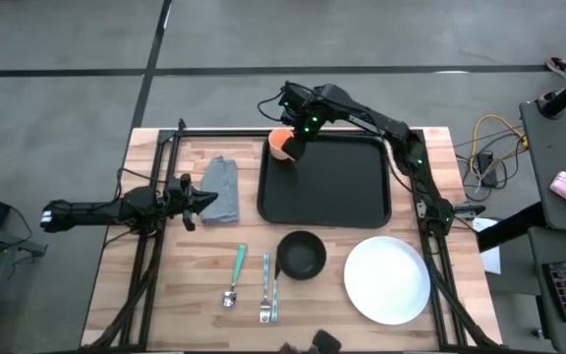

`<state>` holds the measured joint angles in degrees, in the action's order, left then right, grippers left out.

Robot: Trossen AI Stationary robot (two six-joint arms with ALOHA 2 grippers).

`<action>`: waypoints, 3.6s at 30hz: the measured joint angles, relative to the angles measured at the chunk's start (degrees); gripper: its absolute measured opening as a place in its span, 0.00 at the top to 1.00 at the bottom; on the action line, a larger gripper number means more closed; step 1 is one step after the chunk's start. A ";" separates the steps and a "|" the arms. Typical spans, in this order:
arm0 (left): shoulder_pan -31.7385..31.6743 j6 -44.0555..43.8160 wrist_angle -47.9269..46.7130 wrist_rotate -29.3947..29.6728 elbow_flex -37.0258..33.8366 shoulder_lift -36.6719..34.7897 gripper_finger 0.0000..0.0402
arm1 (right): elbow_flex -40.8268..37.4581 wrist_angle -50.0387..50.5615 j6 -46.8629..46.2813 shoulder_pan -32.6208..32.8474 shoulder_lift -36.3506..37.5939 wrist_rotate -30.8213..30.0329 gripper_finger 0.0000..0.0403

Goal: Set up tray
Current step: Put the white plate on the black tray to the bottom right of the yellow mug

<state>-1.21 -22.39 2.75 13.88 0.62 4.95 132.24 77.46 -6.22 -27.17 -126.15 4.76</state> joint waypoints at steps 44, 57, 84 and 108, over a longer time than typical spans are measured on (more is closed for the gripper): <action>0.00 -0.02 0.02 -0.02 0.00 -0.04 1.00 | -67.77 -34.73 -57.61 71.46 37.55 -20.98 0.22; 0.00 -0.02 0.02 -0.02 0.00 0.00 1.00 | -61.75 -34.37 -65.36 77.52 20.59 -14.32 0.22; 0.02 -0.02 0.00 -0.02 0.00 0.00 1.00 | -59.23 -27.42 -74.51 78.18 11.65 -10.96 0.41; 0.02 -0.02 0.00 -0.02 0.00 0.00 1.00 | -59.44 -27.02 -74.88 78.11 11.39 -9.38 0.84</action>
<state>-1.19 -22.41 2.74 13.87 0.62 4.95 72.80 50.45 -81.10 50.94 -114.76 -4.62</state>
